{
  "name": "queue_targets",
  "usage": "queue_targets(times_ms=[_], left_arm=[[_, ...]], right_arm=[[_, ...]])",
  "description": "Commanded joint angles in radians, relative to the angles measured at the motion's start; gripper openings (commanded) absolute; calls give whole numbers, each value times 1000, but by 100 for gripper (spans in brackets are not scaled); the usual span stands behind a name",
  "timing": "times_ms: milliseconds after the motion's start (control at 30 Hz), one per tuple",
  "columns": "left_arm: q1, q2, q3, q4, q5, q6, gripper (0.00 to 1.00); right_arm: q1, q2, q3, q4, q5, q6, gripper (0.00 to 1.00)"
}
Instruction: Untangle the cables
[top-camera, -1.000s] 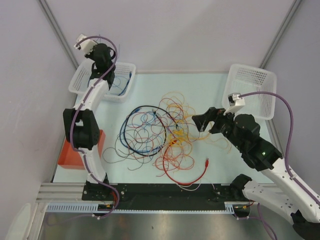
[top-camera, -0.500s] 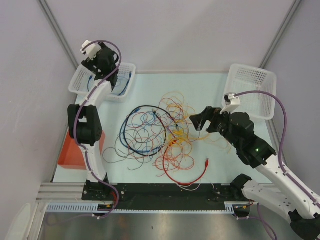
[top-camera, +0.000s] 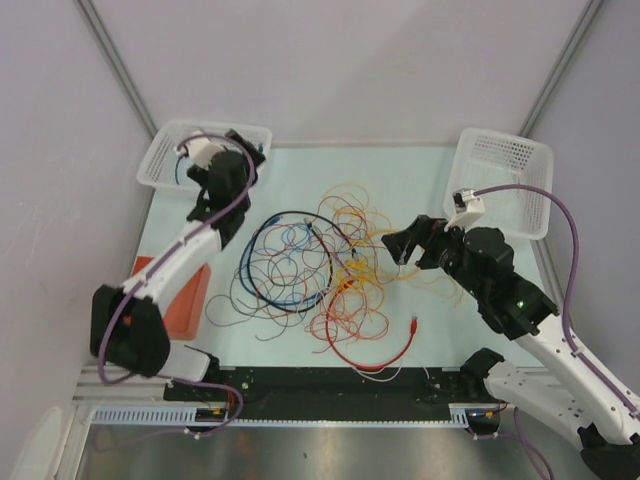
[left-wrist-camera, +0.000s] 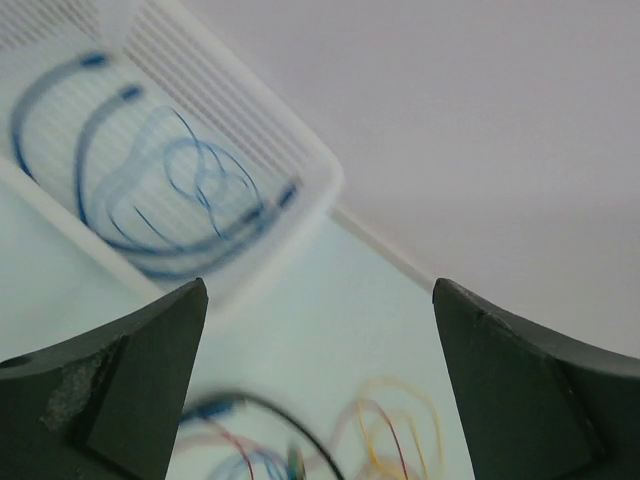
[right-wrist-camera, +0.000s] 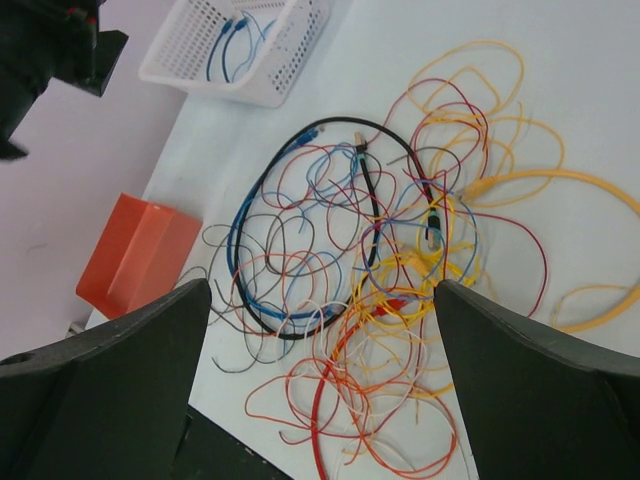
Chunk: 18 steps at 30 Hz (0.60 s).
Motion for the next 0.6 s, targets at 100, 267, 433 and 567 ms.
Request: queue_targets(times_ms=[100, 267, 433, 567], left_arm=[[-210, -175, -221, -109, 342, -116, 100], [-356, -86, -209, -133, 494, -103, 100], [-404, 64, -117, -185, 612, -146, 100], [-460, 170, -51, -238, 605, -157, 99]], right_arm=[[-4, 72, -25, -66, 5, 5, 100], [-3, 158, -37, -37, -30, 35, 99], [30, 160, -46, -25, -35, 62, 98], [36, 111, -48, -66, 6, 51, 98]])
